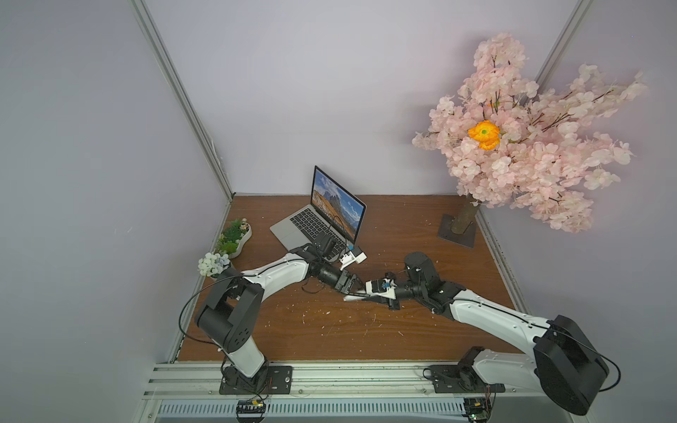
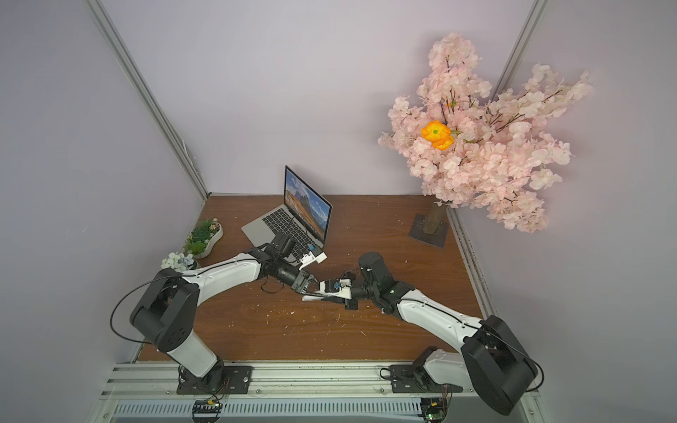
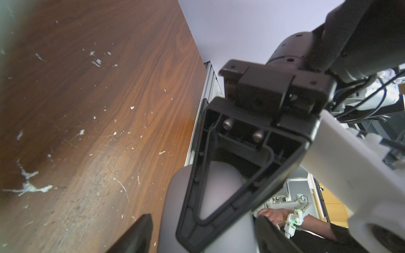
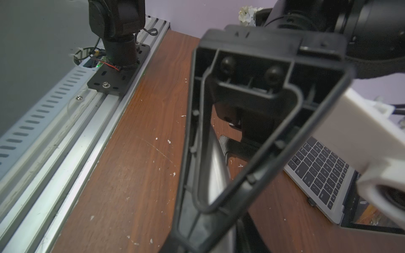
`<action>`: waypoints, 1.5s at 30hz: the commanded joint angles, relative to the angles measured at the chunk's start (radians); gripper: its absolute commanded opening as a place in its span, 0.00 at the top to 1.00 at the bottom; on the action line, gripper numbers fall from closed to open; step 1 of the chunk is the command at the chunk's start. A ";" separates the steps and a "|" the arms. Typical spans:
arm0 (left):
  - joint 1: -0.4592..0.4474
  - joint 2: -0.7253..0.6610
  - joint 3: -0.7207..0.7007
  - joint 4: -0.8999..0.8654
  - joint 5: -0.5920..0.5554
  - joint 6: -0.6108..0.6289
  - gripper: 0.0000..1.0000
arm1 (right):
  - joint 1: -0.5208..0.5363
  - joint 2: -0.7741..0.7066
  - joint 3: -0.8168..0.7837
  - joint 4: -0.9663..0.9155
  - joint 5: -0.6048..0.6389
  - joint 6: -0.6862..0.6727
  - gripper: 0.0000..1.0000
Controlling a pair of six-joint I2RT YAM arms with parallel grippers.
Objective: Remove the wireless mouse receiver from the laptop
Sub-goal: Place the mouse at the center of the board.
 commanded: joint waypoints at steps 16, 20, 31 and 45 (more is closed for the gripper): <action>0.249 -0.146 -0.062 0.121 -0.870 -0.244 0.11 | 0.001 0.332 0.152 -0.088 -0.042 0.537 0.93; 0.251 -0.160 -0.092 0.119 -0.894 -0.244 0.11 | 0.000 0.465 0.207 -0.099 -0.062 0.624 0.89; 0.252 -0.172 -0.122 0.117 -0.903 -0.242 0.11 | -0.001 0.612 0.275 -0.175 -0.058 0.653 0.64; 0.257 -0.181 -0.129 0.110 -0.994 -0.273 0.12 | -0.015 0.484 0.269 -0.161 0.154 0.664 0.25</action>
